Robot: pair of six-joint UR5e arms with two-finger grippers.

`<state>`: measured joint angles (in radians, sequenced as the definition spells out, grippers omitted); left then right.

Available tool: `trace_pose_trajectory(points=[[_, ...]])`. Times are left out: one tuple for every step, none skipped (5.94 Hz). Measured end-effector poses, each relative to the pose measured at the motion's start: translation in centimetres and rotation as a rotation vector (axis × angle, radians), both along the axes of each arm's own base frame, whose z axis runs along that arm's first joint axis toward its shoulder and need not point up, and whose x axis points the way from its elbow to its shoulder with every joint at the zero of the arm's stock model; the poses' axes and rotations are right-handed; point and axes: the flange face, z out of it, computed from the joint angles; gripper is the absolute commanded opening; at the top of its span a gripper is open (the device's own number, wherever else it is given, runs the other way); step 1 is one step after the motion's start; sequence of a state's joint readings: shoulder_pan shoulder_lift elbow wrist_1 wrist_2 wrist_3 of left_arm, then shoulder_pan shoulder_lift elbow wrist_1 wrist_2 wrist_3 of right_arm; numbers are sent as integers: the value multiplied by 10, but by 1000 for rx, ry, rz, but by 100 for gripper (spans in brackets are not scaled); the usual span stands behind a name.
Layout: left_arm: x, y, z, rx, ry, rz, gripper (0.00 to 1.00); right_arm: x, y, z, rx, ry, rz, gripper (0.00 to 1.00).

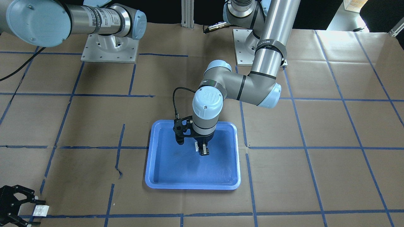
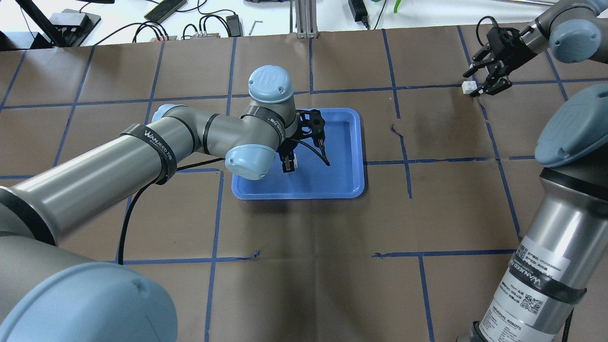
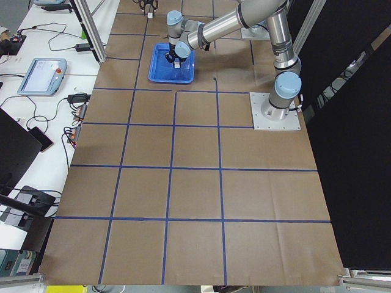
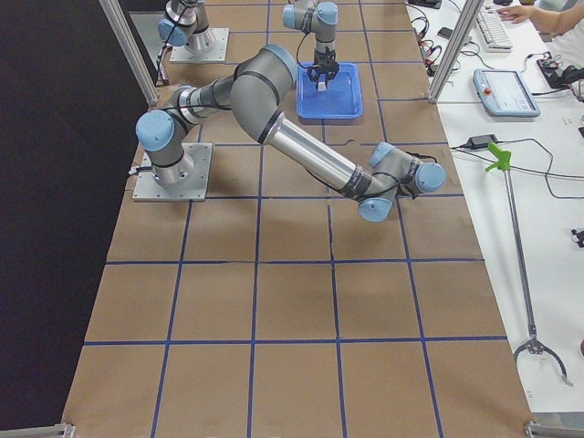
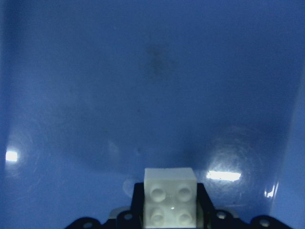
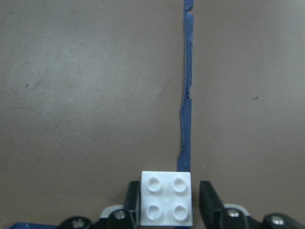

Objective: Assemble white blocks and place on blue tray

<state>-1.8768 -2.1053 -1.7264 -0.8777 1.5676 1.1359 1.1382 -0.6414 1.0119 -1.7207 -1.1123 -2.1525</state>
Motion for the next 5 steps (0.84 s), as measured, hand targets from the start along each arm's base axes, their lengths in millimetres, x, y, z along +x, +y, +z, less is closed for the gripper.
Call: trace_pose_trajectory(points=[[1,2,-3,1,-1,-1,84,0,0,2,-3,1,0,27],[1,1,-1,-5,2,-3,85,0,-1,7,-8,4,0,27],[3,-3,10,-23,7,-5,85,-1,-1,17,-19,11,0,28],[14,-10,33,-51,14,4,85,1,1,38,-34,19,1,28],[32,-13,63,-60,17,26,85,8,5,62,-51,25,7,28]])
